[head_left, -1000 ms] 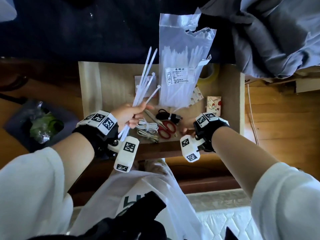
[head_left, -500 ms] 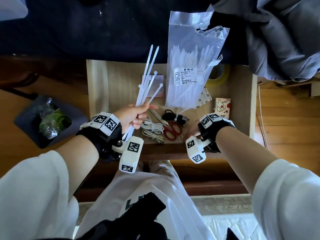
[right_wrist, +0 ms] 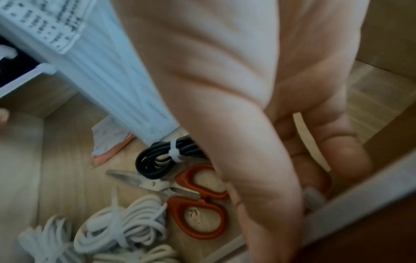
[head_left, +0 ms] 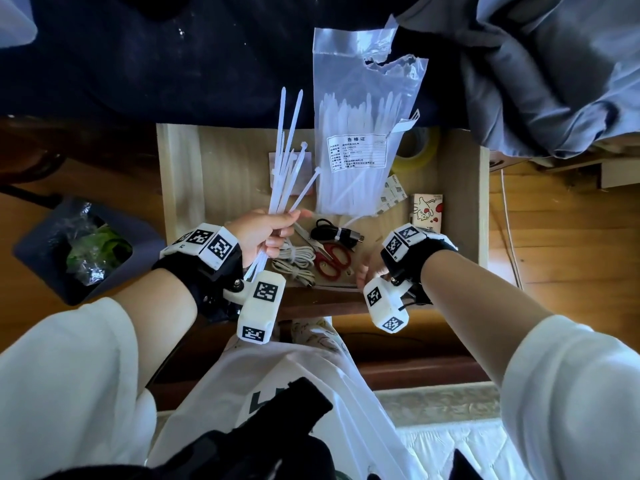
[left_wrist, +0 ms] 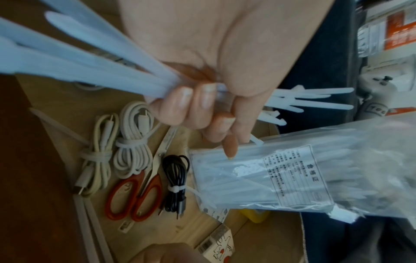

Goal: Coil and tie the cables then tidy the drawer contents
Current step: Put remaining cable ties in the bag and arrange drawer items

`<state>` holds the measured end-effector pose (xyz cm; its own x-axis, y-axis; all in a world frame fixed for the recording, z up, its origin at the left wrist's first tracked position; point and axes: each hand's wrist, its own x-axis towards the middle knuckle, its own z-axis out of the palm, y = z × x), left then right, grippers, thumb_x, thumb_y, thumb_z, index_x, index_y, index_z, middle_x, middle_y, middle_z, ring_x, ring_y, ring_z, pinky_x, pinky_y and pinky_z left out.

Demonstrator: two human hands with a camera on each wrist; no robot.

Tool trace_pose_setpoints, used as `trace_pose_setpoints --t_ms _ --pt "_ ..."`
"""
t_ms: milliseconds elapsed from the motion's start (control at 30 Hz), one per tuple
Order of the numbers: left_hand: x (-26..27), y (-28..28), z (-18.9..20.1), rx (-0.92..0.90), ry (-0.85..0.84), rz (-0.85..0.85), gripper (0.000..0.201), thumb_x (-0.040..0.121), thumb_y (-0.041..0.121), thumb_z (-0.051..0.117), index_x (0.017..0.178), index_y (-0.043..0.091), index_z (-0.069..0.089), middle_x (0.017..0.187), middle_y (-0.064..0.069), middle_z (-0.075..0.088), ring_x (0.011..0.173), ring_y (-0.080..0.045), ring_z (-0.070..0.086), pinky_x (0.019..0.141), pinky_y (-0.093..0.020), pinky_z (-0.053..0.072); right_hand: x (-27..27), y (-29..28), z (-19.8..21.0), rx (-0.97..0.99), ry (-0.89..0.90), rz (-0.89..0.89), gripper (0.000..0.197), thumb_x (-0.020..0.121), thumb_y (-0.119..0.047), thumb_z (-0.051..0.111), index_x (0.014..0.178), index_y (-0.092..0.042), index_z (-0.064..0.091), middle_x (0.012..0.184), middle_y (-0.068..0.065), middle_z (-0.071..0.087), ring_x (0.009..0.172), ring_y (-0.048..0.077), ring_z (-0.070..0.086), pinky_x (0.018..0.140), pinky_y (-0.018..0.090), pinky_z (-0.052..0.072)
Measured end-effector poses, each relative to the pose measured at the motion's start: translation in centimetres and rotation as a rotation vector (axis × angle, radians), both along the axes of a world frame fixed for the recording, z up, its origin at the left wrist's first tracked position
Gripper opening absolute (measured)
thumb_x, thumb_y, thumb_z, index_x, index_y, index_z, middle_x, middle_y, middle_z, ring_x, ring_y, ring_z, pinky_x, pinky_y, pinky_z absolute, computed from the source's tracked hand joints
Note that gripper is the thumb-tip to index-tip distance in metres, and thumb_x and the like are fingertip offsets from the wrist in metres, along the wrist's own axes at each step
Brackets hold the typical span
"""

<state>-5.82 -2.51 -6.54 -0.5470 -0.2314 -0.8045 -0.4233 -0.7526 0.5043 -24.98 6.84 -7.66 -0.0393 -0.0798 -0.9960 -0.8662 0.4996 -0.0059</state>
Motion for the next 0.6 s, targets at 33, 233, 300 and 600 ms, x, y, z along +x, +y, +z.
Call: trace_pose_setpoints --t_ms 33,233,300,600 --pt "-0.1 0.0 0.1 -0.005 0.001 -0.001 0.023 0.096 0.023 0.048 0.11 0.012 0.064 0.053 0.008 0.037 0.038 -0.003 0.026 0.038 -0.016 0.021 -0.8 0.8 -3.0 -0.012 0.003 0.053 0.019 0.073 -0.022 0.074 0.091 -0.02 0.068 0.094 0.003 0.07 0.083 0.017 0.064 0.064 0.026 0.053" --pt "-0.8 0.1 0.7 -0.016 -0.002 0.004 0.026 0.095 0.022 0.051 0.113 0.009 0.063 0.057 0.006 0.041 0.038 -0.004 0.026 0.037 -0.016 0.021 -0.5 1.9 -2.2 -0.133 -0.007 0.12 0.022 0.069 -0.03 0.077 0.086 -0.026 0.063 0.078 -0.004 0.067 0.076 0.014 0.063 0.072 0.035 0.057" --pt "-0.9 0.3 0.8 -0.011 0.002 0.005 0.023 0.095 0.021 0.05 0.11 0.01 0.064 0.057 0.006 0.042 0.038 -0.004 0.026 0.038 -0.016 0.021 0.2 2.1 -0.5 -0.183 -0.033 -0.016 0.028 0.074 -0.02 0.074 0.101 -0.016 0.066 0.095 0.005 0.067 0.081 0.017 0.06 0.077 0.036 0.056" --pt "-2.0 0.7 2.8 -0.046 0.063 0.023 0.02 0.098 0.008 0.043 0.1 0.004 0.062 0.064 -0.002 0.067 0.034 -0.004 0.034 0.034 -0.015 0.029 -1.4 2.1 4.4 -0.266 -0.029 -0.137 0.037 0.09 0.005 0.046 0.126 -0.003 0.055 0.095 0.011 0.066 0.067 0.016 0.058 0.06 0.02 0.051"
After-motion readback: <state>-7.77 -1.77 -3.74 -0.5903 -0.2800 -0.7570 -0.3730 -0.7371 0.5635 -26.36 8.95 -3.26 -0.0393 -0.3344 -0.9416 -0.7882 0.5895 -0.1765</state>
